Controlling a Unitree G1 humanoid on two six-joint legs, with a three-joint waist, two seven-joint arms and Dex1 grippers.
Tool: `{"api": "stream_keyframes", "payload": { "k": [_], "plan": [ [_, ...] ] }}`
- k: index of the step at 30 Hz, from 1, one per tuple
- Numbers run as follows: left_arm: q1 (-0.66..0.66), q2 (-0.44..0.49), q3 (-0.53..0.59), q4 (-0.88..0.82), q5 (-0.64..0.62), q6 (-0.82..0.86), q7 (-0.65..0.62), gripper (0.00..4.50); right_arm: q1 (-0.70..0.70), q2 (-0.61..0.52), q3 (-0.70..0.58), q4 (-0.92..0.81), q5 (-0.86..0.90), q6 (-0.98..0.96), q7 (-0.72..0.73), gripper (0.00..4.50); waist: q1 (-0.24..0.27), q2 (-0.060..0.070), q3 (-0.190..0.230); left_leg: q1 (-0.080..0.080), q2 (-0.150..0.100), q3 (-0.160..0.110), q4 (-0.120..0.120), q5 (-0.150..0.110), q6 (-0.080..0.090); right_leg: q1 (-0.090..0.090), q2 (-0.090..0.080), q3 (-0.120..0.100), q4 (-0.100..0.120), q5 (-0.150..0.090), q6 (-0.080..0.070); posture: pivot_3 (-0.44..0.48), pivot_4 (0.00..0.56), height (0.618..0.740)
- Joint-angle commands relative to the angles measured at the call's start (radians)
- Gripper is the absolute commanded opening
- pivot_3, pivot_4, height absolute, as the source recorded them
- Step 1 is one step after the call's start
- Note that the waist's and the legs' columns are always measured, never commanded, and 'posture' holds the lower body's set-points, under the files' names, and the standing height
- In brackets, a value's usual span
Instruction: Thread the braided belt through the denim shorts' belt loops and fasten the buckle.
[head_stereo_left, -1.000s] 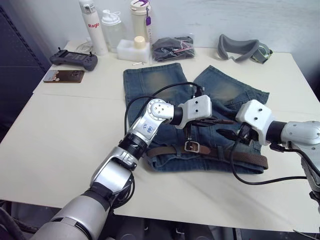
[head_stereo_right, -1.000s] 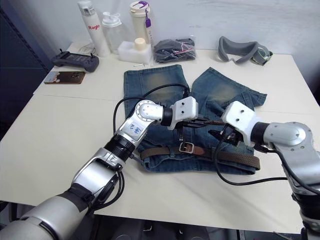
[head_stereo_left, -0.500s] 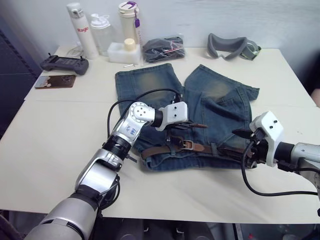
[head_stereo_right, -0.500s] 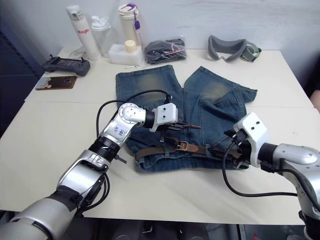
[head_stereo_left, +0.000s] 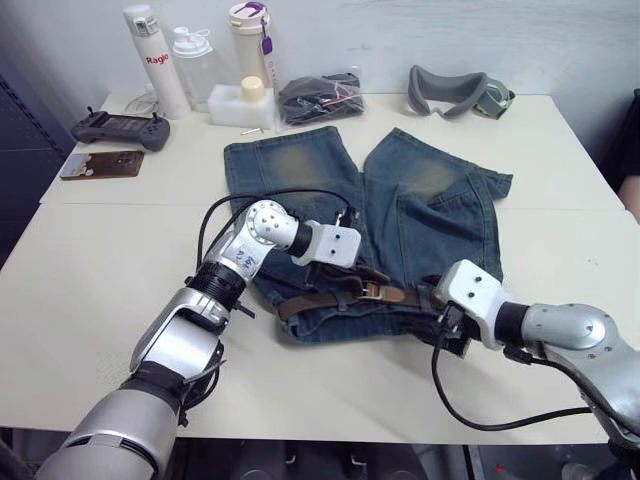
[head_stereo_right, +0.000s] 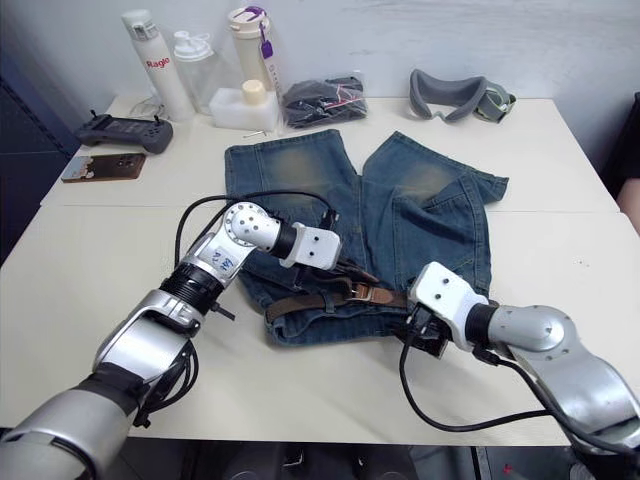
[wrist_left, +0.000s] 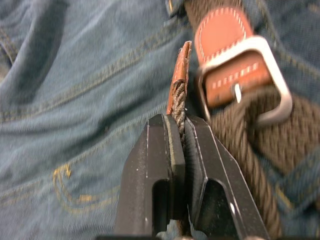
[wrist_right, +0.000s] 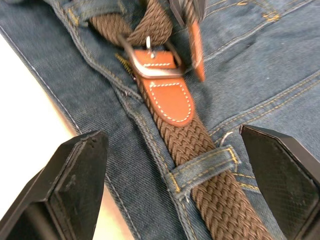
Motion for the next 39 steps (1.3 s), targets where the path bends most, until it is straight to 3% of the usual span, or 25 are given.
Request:
{"api": "stream_keyframes", "payload": {
  "k": [1, 5, 9, 20, 23, 31, 39],
  "plan": [
    [-0.019, 0.021, 0.016, -0.005, 0.001, -0.026, -0.011, 0.00, -0.004, 0.021, -0.021, -0.010, 0.002, -0.017, -0.007, 4.46, 0.000, 0.000, 0.000, 0.000, 0.000, 0.000, 0.000, 0.000, 0.000, 0.000, 0.000, 0.000, 0.000, 0.000, 0.000, 0.000, 0.150, 0.733],
    [-0.004, 0.040, 0.021, -0.012, -0.009, -0.027, -0.024, 0.00, -0.017, 0.019, -0.018, -0.024, 0.026, 0.019, 0.006, 4.46, -0.001, 0.000, 0.000, 0.001, 0.002, 0.002, 0.000, 0.000, 0.000, -0.002, 0.001, 0.001, 0.001, 0.000, 0.000, 0.000, 0.150, 0.730],
    [0.012, 0.055, 0.022, -0.028, -0.017, -0.030, -0.042, 0.00, -0.035, 0.004, -0.028, -0.043, 0.032, 0.019, 0.024, 4.46, 0.004, -0.010, -0.006, 0.002, 0.025, 0.060, 0.012, -0.014, -0.005, -0.031, 0.020, 0.048, 0.018, 0.000, -0.005, 0.000, 0.150, 0.728],
    [0.018, 0.063, 0.027, -0.047, -0.022, -0.035, -0.071, 0.00, -0.043, -0.035, 0.029, -0.038, -0.041, -0.089, 0.071, 4.46, -0.025, -0.014, -0.008, 0.000, 0.024, 0.050, 0.016, -0.018, -0.005, -0.028, 0.022, 0.045, 0.024, -0.003, -0.004, 0.000, 0.150, 0.728],
    [0.024, 0.077, 0.028, -0.053, -0.023, -0.031, -0.085, 0.00, -0.044, -0.035, 0.106, 0.006, -0.164, -0.203, 0.049, 4.46, -0.027, -0.014, -0.008, 0.000, 0.024, 0.050, 0.016, -0.018, -0.005, -0.028, 0.022, 0.044, 0.024, -0.003, -0.004, 0.000, 0.150, 0.728],
    [0.025, 0.103, 0.035, -0.057, -0.021, -0.021, -0.095, 0.00, -0.045, 0.012, 0.164, 0.109, -0.293, -0.346, 0.004, 4.46, -0.027, -0.015, -0.008, 0.001, 0.024, 0.050, 0.016, -0.018, -0.005, -0.027, 0.022, 0.044, 0.024, -0.003, -0.004, 0.000, 0.150, 0.728],
    [0.030, 0.106, 0.035, -0.070, -0.024, -0.012, -0.098, 0.00, -0.084, 0.068, 0.151, 0.150, -0.301, -0.391, 0.000, 4.46, -0.026, -0.015, -0.009, 0.001, 0.024, 0.050, 0.017, -0.018, -0.005, -0.027, 0.022, 0.043, 0.024, -0.003, -0.004, 0.000, 0.150, 0.728]
  ]
}}
